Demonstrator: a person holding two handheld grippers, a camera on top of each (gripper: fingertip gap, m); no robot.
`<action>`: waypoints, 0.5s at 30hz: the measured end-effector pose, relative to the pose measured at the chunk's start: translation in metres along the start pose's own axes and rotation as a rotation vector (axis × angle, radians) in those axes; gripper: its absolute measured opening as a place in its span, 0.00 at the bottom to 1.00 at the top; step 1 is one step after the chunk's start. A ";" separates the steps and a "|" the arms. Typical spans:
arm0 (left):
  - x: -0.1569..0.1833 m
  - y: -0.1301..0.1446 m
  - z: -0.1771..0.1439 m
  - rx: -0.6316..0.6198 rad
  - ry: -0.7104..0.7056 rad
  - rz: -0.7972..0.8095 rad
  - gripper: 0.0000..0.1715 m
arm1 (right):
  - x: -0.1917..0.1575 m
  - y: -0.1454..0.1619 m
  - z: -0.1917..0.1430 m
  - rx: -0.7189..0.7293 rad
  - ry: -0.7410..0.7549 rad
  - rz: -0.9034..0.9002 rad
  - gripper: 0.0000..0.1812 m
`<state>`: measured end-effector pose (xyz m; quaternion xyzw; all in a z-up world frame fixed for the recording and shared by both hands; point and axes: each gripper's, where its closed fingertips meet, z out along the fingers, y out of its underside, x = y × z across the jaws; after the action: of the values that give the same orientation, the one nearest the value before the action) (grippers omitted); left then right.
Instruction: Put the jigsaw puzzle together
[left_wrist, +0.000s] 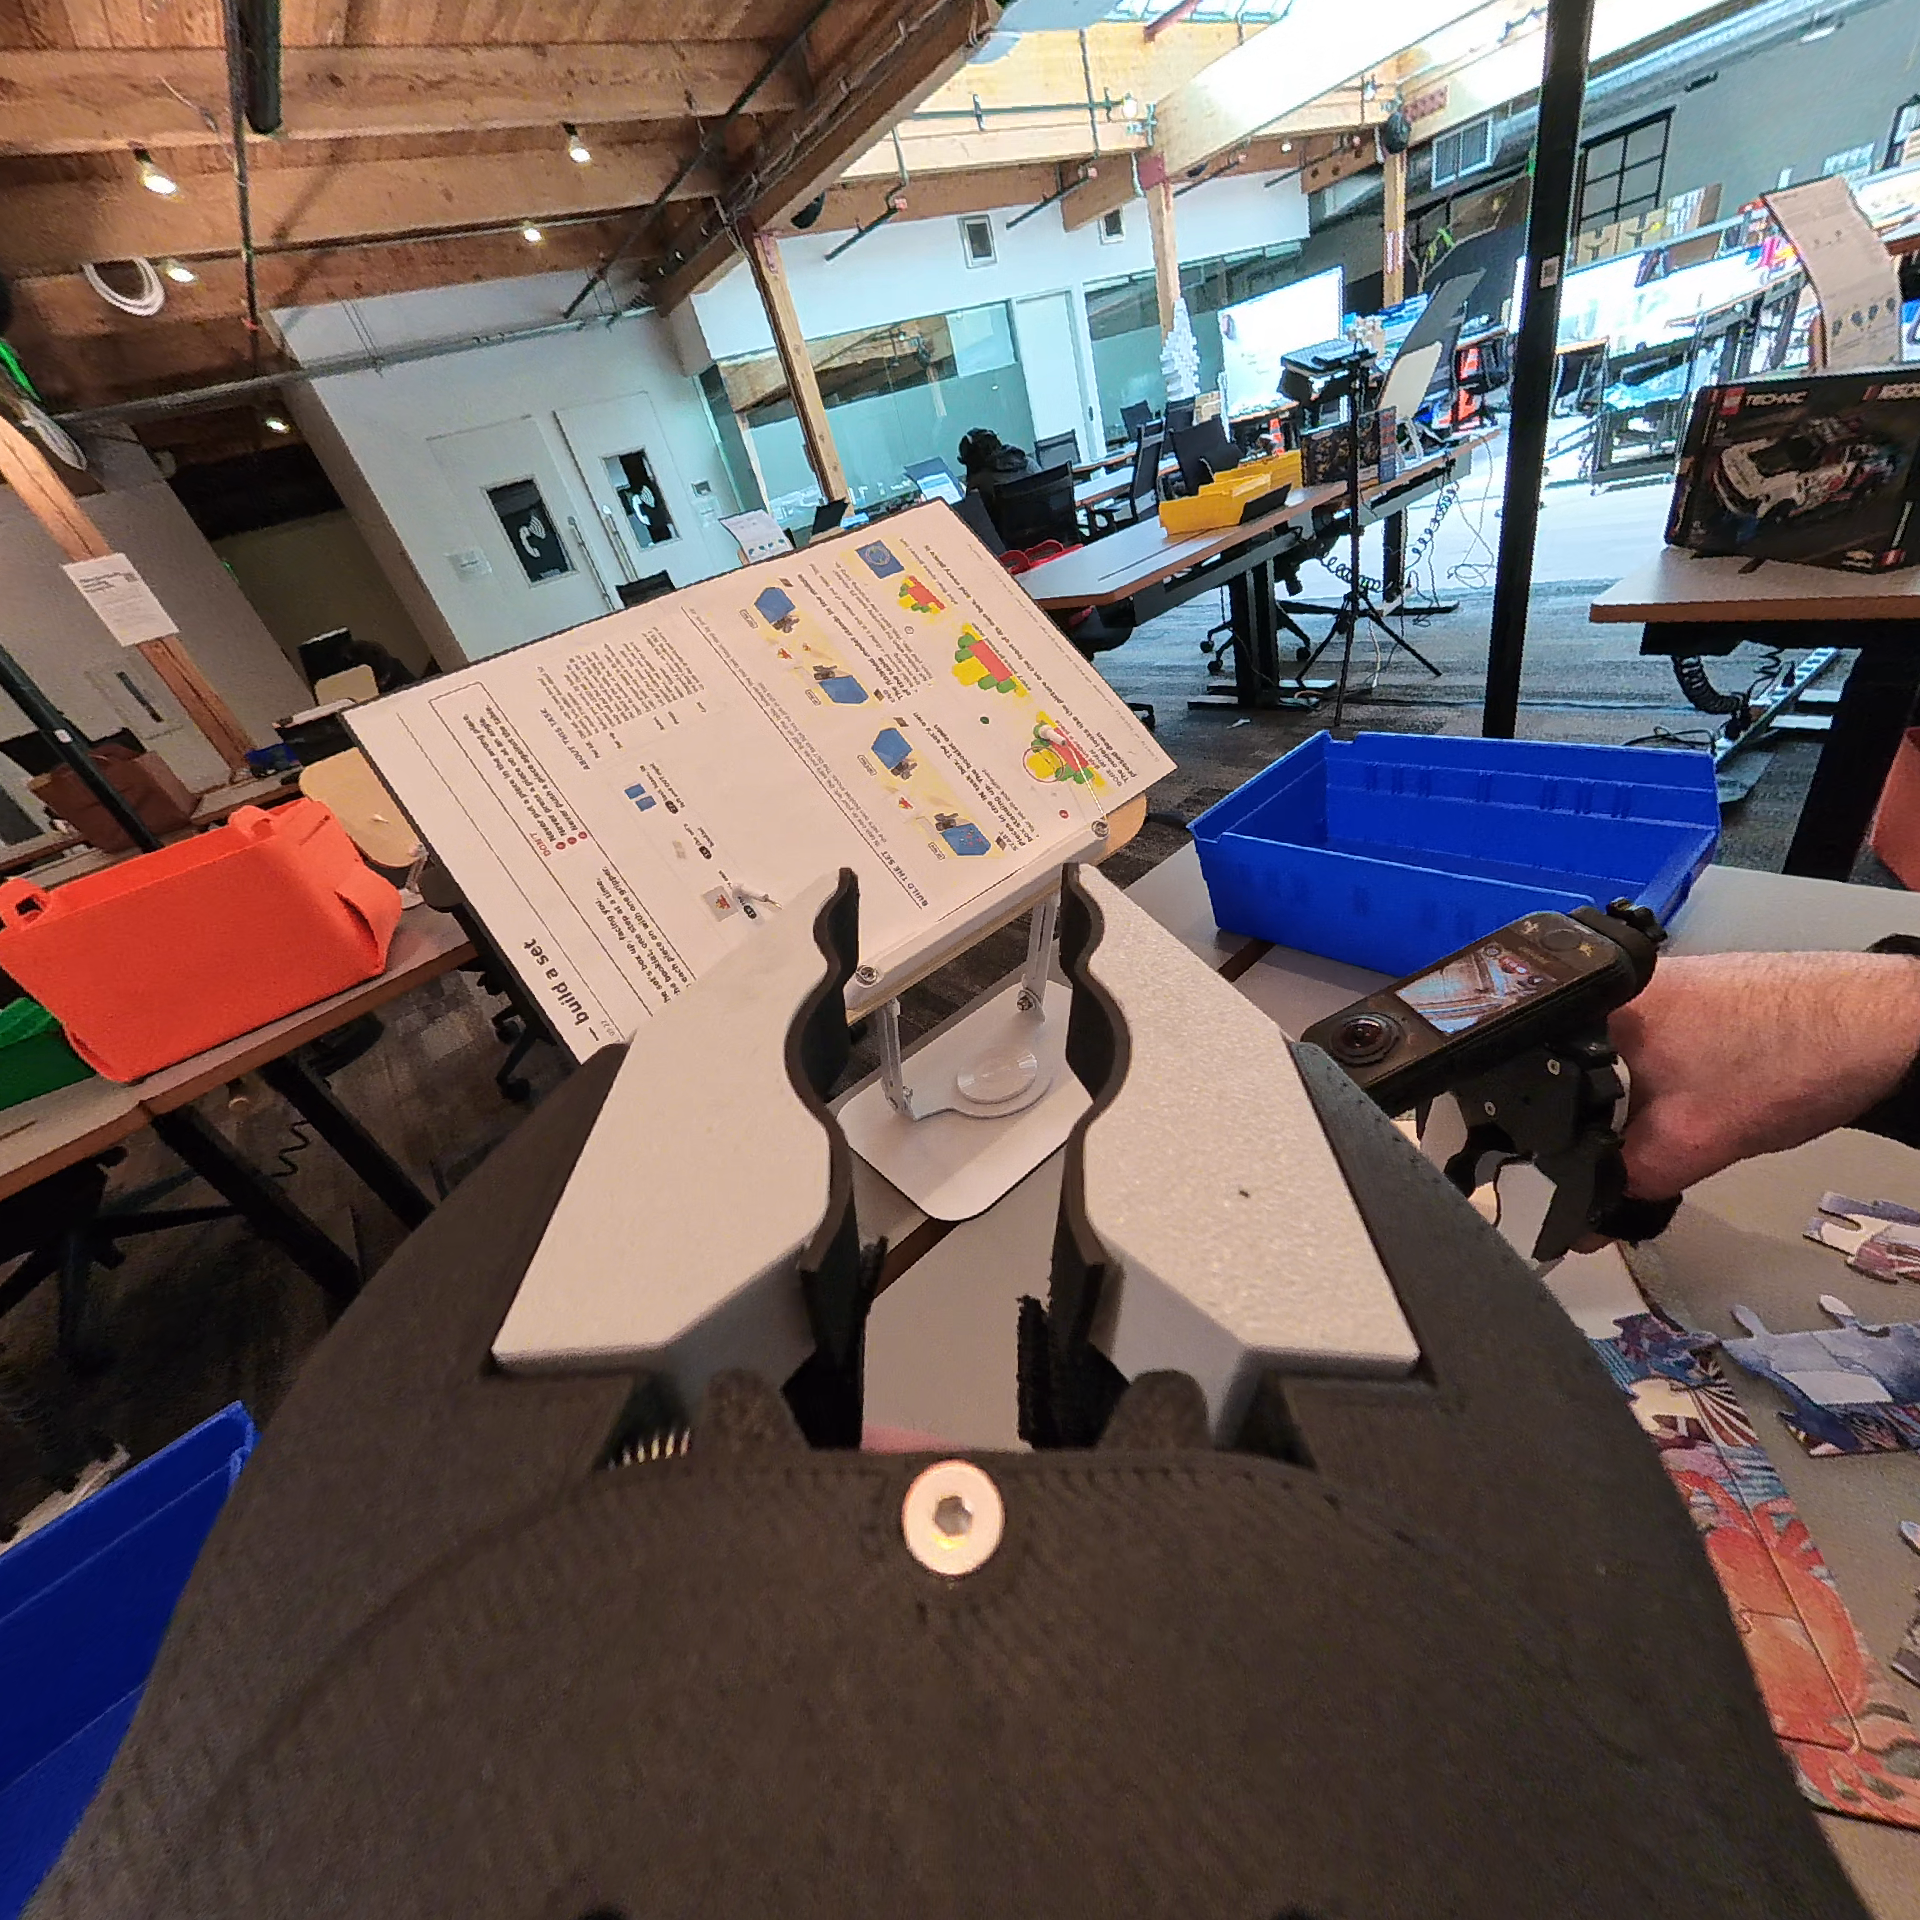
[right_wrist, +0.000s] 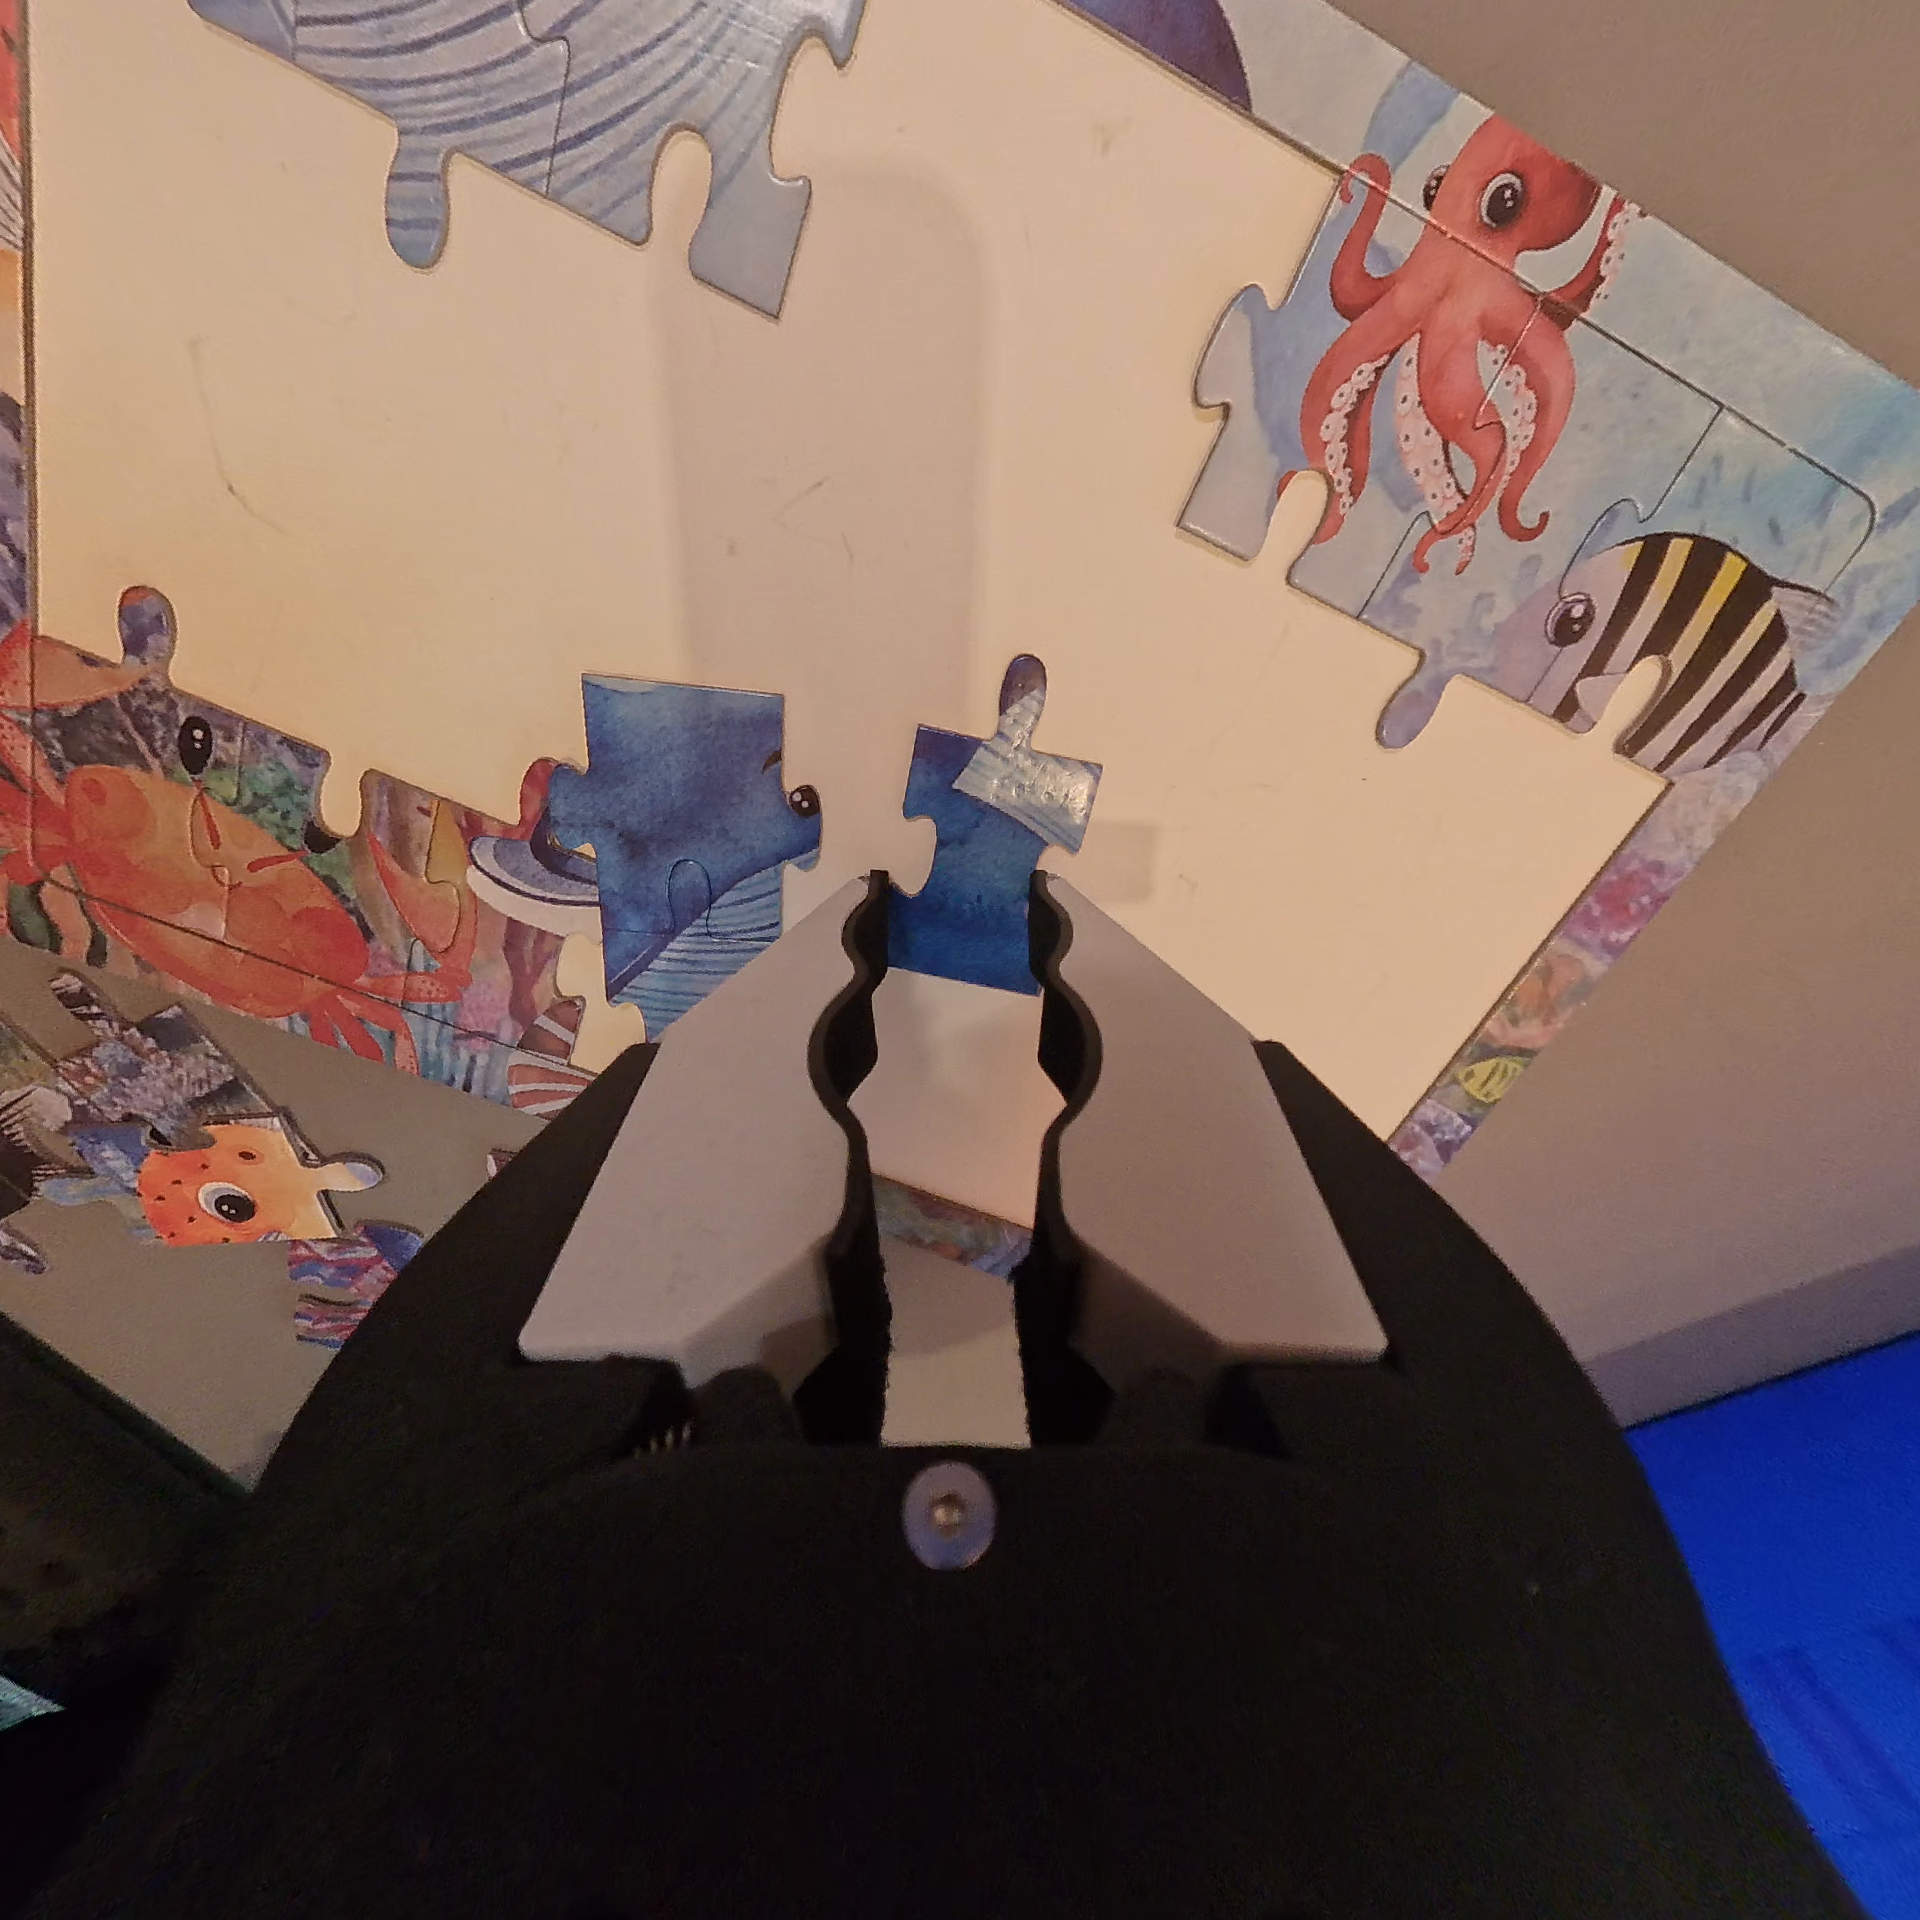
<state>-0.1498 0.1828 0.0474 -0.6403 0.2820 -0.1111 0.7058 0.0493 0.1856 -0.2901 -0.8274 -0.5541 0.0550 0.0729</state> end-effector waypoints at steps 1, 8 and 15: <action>0.000 0.000 0.000 0.001 0.001 0.001 0.22 | 0.000 0.000 0.000 0.003 -0.002 0.000 0.14; 0.000 0.002 0.002 -0.011 -0.005 0.008 0.22 | 0.022 0.002 -0.008 0.053 0.051 0.064 0.14; 0.002 0.002 0.004 -0.020 -0.005 0.018 0.21 | 0.032 -0.009 -0.010 0.108 0.094 0.087 0.14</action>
<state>-0.1463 0.1850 0.0445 -0.6449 0.2871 -0.1003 0.7011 0.0549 0.2180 -0.2787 -0.8472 -0.5098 0.0491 0.1410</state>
